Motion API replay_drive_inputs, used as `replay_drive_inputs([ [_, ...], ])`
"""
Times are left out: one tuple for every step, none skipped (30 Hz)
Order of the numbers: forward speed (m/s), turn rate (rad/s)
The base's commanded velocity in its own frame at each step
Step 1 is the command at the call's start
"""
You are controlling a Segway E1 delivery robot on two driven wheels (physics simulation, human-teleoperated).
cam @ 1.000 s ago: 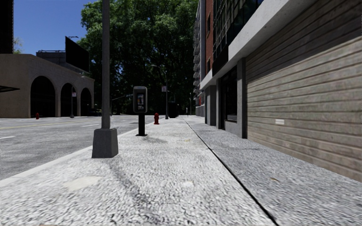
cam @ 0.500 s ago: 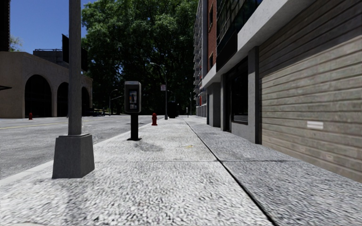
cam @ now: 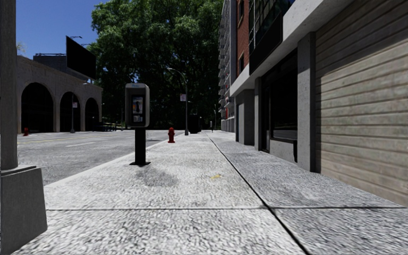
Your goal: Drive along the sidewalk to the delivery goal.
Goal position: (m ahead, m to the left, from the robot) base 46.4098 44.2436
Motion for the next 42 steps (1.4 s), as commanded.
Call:
replay_drive_inputs([
  [1.94,0.0],
  [1.94,0.0],
  [1.94,0.0],
  [1.94,0.0],
  [1.94,0.0],
  [1.94,0.0],
  [1.94,0.0],
  [1.94,0.0],
  [1.94,0.0],
  [1.94,0.0],
  [1.94,0.0],
  [1.94,0.0],
  [1.94,0.0],
  [1.94,0.0],
  [1.94,0.0],
  [1.94,0.0],
  [1.94,0.0],
  [1.94,0.0],
  [1.94,0.0],
  [1.94,0.0],
  [1.94,0.0],
  [1.94,0.0],
  [1.94,0.0],
  [1.94,0.0],
  [1.94,0.0],
  [1.94,0.0],
  [1.94,0.0],
  [1.94,0.0],
  [1.94,0.0],
  [1.94,0.0],
  [1.94,0.0],
  [1.94,0.0],
  [1.94,0.0],
  [1.94,0.0],
  [1.94,0.0],
  [1.94,0.0],
  [1.94,0.0],
  [1.94,0.0],
  [1.94,0.0],
  [1.94,0.0],
  [1.94,0.0],
  [1.94,0.0],
])
